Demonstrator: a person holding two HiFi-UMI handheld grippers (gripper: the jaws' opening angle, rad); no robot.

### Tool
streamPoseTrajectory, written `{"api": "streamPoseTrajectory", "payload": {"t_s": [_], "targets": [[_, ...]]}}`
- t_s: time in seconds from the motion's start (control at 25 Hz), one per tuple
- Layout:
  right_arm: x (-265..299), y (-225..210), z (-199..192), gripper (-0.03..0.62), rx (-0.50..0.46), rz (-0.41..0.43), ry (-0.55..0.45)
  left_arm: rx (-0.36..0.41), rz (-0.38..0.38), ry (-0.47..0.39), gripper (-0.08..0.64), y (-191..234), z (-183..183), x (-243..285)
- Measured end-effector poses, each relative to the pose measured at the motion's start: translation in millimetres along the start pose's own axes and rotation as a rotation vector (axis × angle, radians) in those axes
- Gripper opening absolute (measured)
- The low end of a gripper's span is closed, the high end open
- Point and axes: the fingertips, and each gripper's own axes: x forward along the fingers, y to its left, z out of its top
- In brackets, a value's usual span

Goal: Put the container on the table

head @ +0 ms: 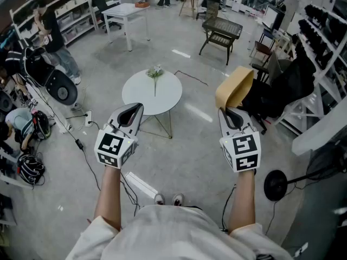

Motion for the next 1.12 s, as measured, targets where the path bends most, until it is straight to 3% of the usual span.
{"api": "streamPoseTrajectory", "payload": {"t_s": [0.28,0.6,0.84,1.12], "targets": [[19.6,-10.0,-0.7,0.031,0.024,0.062,-0.028,0.03,0.007,0.006,0.017,2.1,1.0,20.0],[87.4,-14.2,3.8,0.031,0.018,0.118,-0.035,0.018,-0.015,-0.025,0.017,31.7,-7.2,61.9],[171.2,-17.9,-3.5,0.032,-0.004,0.129,0.0,0.037,0.018,-0.005,0.017,94.3,-42.1,117.6],[306.5,-27.9,30.7,0.032,-0.018,0.074,0.057,0.042,-0.013,0.004,0.017,219.7,-68.4,200.9]]}}
